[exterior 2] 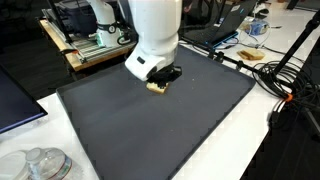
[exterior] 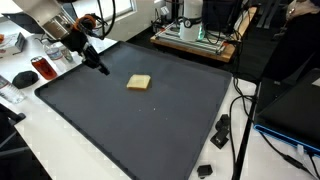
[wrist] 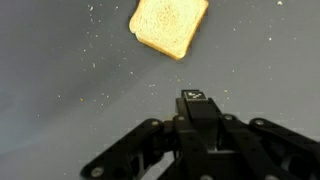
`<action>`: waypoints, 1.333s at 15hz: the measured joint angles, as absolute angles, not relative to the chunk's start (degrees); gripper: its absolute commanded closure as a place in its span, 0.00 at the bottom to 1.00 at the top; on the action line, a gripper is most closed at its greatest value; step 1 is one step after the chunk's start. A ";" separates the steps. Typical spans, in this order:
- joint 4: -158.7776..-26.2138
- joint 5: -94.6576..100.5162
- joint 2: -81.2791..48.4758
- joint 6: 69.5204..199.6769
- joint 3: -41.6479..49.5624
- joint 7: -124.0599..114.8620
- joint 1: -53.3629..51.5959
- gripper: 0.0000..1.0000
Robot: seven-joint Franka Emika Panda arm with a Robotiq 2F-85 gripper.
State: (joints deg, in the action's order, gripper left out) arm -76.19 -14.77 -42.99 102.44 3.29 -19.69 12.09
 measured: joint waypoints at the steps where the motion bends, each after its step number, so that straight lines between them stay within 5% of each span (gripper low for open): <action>1: -77.79 -16.92 -42.74 104.39 3.31 -19.04 13.16 0.95; 20: -115.88 -34.65 -19.24 126.14 4.53 -5.92 19.36 0.95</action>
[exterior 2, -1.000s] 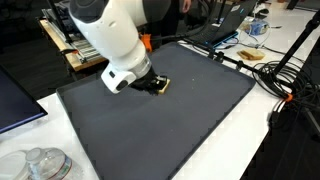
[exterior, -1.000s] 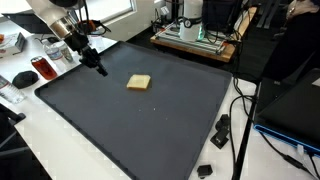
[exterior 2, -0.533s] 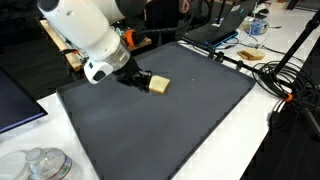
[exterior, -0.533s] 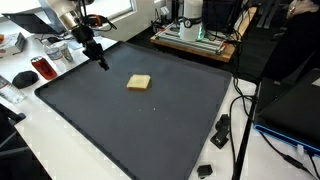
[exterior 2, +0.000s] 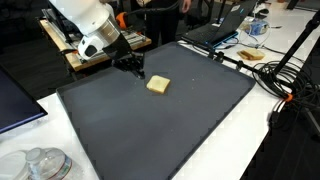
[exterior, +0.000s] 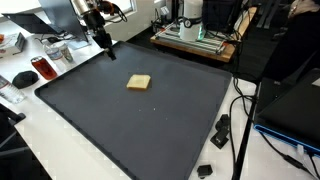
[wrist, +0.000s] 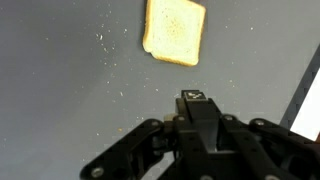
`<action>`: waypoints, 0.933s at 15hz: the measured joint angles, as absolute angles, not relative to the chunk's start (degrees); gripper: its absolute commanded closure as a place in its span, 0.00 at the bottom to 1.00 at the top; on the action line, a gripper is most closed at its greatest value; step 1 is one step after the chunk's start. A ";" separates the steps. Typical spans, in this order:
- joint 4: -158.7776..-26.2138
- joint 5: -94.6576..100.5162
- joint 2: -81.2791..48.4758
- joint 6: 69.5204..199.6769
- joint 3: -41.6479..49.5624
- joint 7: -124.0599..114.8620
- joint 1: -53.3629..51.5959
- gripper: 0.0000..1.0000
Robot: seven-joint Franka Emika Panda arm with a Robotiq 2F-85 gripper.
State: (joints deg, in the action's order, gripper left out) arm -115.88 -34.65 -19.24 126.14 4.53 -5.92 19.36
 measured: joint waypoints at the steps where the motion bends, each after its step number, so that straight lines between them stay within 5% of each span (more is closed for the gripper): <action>1: -117.44 -35.46 -18.08 126.42 4.60 -4.95 19.32 0.95; 14: -132.05 -32.53 -3.35 137.21 5.37 -14.83 10.67 0.95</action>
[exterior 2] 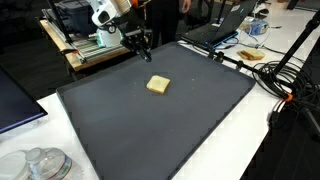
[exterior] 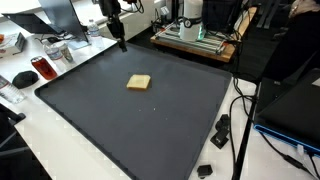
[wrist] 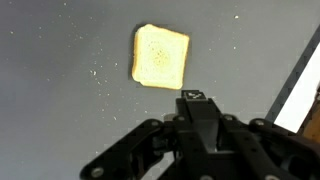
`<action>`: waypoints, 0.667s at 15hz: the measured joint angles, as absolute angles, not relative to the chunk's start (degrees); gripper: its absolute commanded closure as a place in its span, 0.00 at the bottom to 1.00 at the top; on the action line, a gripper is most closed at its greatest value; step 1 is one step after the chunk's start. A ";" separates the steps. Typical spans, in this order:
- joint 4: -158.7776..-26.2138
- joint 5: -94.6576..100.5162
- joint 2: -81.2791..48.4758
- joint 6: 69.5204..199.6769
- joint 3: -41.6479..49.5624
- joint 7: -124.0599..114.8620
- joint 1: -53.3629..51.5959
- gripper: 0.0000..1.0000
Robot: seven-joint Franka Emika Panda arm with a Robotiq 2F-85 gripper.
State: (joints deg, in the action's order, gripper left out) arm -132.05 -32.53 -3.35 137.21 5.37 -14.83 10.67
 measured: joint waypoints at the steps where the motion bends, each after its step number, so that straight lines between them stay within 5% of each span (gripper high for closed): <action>1: -132.09 -29.31 -2.54 137.19 5.37 -17.79 9.85 0.95; 10: -131.67 -3.48 1.44 133.68 2.78 -34.01 4.28 0.95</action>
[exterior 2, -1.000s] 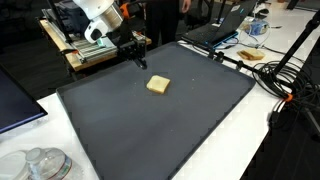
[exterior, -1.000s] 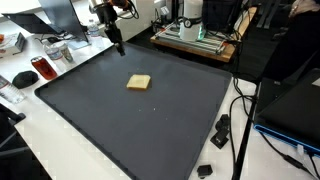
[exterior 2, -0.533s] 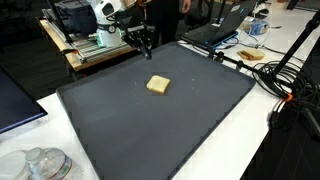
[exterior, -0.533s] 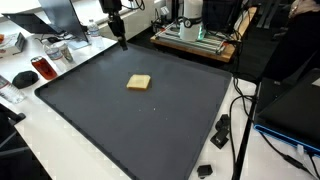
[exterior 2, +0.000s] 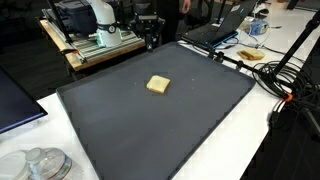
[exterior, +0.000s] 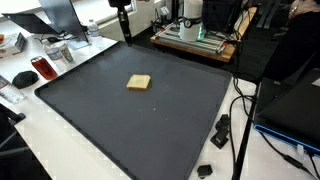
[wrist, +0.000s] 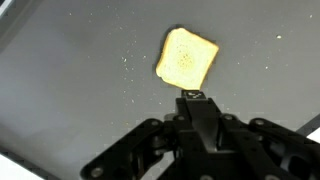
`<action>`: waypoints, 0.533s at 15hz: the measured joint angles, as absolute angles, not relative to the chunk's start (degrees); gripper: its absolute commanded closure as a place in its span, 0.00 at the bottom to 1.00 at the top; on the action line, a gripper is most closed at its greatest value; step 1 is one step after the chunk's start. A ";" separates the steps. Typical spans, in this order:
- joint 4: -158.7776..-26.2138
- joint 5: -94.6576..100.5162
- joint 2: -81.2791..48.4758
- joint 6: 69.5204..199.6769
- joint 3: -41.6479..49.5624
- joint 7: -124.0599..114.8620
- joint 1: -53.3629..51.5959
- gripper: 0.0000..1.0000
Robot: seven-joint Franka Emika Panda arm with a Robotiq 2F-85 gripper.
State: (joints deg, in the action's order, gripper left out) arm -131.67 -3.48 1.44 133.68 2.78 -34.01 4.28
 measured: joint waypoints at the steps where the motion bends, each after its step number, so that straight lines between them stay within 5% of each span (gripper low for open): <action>1: -131.67 -2.35 1.73 132.99 2.17 -34.51 3.75 0.95; 8: -132.63 1.42 3.95 133.82 -1.97 -42.23 0.75 0.95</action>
